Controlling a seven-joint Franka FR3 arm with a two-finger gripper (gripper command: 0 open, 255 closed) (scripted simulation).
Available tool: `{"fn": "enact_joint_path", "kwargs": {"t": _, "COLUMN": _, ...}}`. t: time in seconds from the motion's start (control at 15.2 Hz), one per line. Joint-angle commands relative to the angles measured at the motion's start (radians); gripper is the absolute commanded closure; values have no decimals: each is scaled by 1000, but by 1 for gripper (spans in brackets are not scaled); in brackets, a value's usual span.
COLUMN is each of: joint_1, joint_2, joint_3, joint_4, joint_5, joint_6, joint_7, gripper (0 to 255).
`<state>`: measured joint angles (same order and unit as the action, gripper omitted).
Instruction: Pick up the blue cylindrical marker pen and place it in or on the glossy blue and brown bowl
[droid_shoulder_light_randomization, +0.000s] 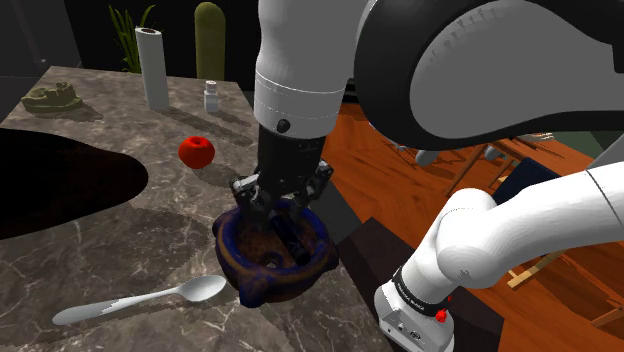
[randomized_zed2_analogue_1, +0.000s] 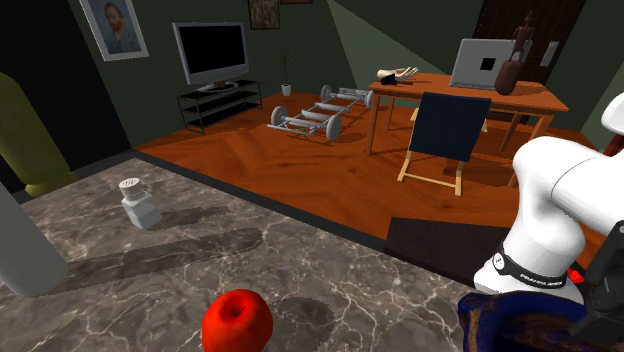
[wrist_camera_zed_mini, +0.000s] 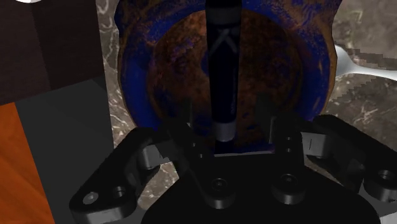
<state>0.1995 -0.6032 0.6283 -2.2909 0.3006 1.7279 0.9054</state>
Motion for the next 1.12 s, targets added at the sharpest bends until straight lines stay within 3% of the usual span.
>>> {"fn": "enact_joint_path", "kwargs": {"t": 0.0, "joint_1": 0, "joint_2": 0, "joint_3": 0, "joint_4": 0, "joint_5": 0, "joint_6": 0, "joint_7": 0, "gripper": 0}}
{"fn": "enact_joint_path", "kwargs": {"t": 0.26, "joint_1": 0, "joint_2": 0, "joint_3": 0, "joint_4": 0, "joint_5": 0, "joint_6": 0, "joint_7": 0, "gripper": 0}}
{"fn": "enact_joint_path", "kwargs": {"t": 0.53, "joint_1": -12, "joint_2": 15, "joint_3": -23, "joint_4": 135, "joint_5": -24, "joint_6": -120, "joint_7": 10, "gripper": 0}}
{"fn": "enact_joint_path", "kwargs": {"t": 1.06, "joint_1": -12, "joint_2": 15, "joint_3": -23, "joint_4": 134, "joint_5": -24, "joint_6": -120, "joint_7": 10, "gripper": 0}}
